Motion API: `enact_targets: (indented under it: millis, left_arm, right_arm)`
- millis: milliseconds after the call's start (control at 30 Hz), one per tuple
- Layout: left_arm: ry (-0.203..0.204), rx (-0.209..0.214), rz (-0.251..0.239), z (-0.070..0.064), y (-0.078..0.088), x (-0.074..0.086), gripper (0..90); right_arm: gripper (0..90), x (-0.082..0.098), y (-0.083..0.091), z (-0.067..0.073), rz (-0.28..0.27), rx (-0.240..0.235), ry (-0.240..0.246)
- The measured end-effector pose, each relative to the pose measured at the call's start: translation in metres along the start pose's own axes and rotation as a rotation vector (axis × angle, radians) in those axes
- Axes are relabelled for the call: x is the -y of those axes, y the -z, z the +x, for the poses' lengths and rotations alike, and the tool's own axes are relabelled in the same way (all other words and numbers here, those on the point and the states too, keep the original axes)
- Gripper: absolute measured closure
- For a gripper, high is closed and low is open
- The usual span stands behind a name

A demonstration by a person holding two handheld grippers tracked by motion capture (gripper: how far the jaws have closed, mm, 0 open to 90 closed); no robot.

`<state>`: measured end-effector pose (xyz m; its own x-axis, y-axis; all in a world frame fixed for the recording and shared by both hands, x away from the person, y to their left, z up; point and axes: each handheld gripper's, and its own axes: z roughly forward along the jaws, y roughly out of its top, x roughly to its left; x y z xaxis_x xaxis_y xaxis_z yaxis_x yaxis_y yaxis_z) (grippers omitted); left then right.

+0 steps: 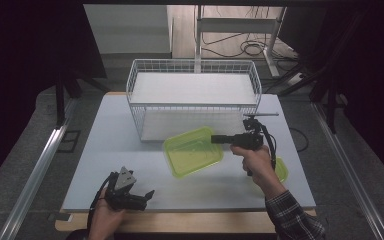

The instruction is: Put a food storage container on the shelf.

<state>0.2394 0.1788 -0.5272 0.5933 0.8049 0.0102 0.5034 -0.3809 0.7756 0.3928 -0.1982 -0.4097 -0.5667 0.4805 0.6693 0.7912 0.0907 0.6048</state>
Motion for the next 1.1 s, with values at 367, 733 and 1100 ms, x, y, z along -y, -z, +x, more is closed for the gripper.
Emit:
enact_targets:
  millis: [367,733,1100]
  left_arm:
    - [0.011,0.039,0.032,-0.001,-0.002,-0.001,2.3]
    - [-0.012,0.036,0.076,-0.005,-0.006,-0.001,3.5]
    - [-0.025,0.028,0.072,-0.006,-0.007,0.0,2.9]
  right_arm:
    - [79.7,-0.032,0.009,0.018,-0.032,0.01,0.022]
    - [79.7,-0.063,0.014,0.027,-0.082,0.022,0.006]
    - [79.7,-0.096,0.019,0.031,-0.169,0.091,-0.006]
